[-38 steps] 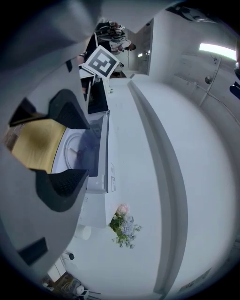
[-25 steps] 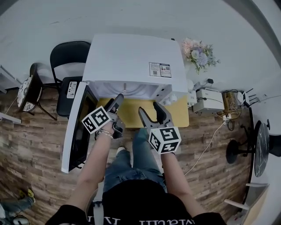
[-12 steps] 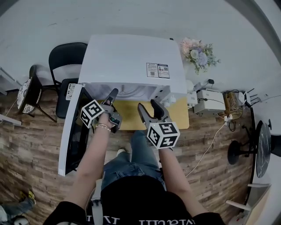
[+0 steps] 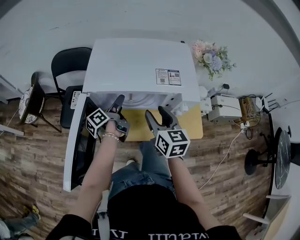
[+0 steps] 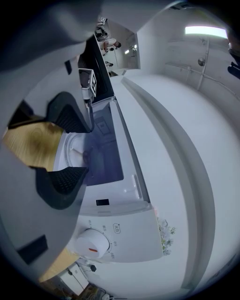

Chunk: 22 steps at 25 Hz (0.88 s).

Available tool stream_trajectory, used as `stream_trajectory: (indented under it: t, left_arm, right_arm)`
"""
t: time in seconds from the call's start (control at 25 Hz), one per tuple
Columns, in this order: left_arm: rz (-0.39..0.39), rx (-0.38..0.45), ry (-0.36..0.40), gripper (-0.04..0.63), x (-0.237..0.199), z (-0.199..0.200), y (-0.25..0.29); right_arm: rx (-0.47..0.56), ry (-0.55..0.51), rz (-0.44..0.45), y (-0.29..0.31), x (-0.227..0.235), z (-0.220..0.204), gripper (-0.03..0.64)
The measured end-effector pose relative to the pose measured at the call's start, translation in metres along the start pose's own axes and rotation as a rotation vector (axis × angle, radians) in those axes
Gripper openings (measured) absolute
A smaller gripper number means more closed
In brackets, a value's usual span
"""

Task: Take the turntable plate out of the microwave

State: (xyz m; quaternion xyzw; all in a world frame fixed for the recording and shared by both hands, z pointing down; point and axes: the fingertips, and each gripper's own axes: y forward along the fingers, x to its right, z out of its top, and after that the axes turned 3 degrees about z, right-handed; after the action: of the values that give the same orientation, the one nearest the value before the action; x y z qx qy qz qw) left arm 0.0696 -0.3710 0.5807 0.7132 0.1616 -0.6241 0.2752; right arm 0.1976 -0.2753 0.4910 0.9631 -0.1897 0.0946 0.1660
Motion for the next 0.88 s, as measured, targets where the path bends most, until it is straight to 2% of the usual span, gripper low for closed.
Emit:
stream_trajectory:
  t: [0.08,0.32,0.44,0.6,0.68,0.72,0.88]
  left_arm:
    - [-0.004,0.01,-0.015,0.367,0.001,0.0,0.002]
    - [0.06,0.035,-0.02,0.357,-0.004,-0.001,0.011]
    - [0.113,0.067,-0.03,0.294,-0.013,0.0,0.011]
    - [0.195,0.106,-0.012,0.146,-0.031,0.001,0.007]
    - [0.238,0.116,-0.007,0.052,-0.04,0.001,0.005]
    - [0.246,0.121,-0.008,0.029,-0.043,0.001,0.004]
    - [0.234,0.125,-0.031,0.026,-0.044,-0.001,0.002]
  right_arm:
    - [-0.006,-0.002,0.008,0.003,0.0,-0.001,0.227]
    - [-0.019,-0.005,0.03,0.01,0.002,-0.001,0.224]
    - [-0.026,0.001,0.038,0.013,0.005,-0.002,0.222]
    - [-0.045,0.011,0.06,0.017,0.007,-0.008,0.218]
    - [-0.057,0.029,0.066,0.02,0.009,-0.014,0.216]
    - [-0.064,0.04,0.068,0.021,0.01,-0.017,0.215]
    - [-0.096,0.065,0.069,0.024,0.015,-0.029,0.213]
